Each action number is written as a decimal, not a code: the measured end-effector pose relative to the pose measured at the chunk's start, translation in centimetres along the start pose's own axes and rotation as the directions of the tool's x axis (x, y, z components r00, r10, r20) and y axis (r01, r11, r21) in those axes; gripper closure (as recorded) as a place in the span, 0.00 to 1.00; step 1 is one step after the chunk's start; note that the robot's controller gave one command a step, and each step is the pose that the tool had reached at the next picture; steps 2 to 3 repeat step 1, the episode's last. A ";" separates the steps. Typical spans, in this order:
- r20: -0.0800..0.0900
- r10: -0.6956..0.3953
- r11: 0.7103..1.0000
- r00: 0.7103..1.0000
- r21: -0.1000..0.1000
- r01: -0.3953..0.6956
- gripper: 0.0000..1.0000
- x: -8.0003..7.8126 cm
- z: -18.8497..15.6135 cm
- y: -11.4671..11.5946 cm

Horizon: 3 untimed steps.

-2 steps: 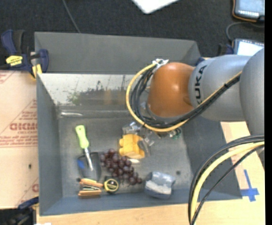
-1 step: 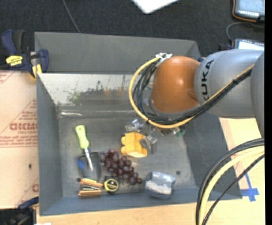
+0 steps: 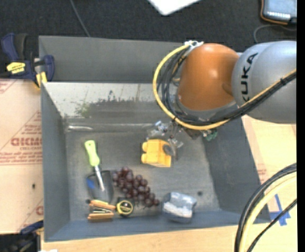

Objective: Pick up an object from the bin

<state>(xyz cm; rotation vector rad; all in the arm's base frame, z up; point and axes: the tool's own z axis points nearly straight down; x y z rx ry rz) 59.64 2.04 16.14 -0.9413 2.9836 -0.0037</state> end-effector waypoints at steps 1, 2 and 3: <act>-0.005 0.007 1.000 1.000 -0.001 -0.007 1.00 -0.9 -6.0 1.9; -0.005 0.007 1.000 1.000 -0.001 -0.007 1.00 -0.9 -6.0 1.9; -0.005 0.007 1.000 1.000 -0.001 -0.007 1.00 -0.9 -6.0 1.9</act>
Offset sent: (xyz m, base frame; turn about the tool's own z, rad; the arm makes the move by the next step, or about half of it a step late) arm -0.0043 0.0058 0.1626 0.0116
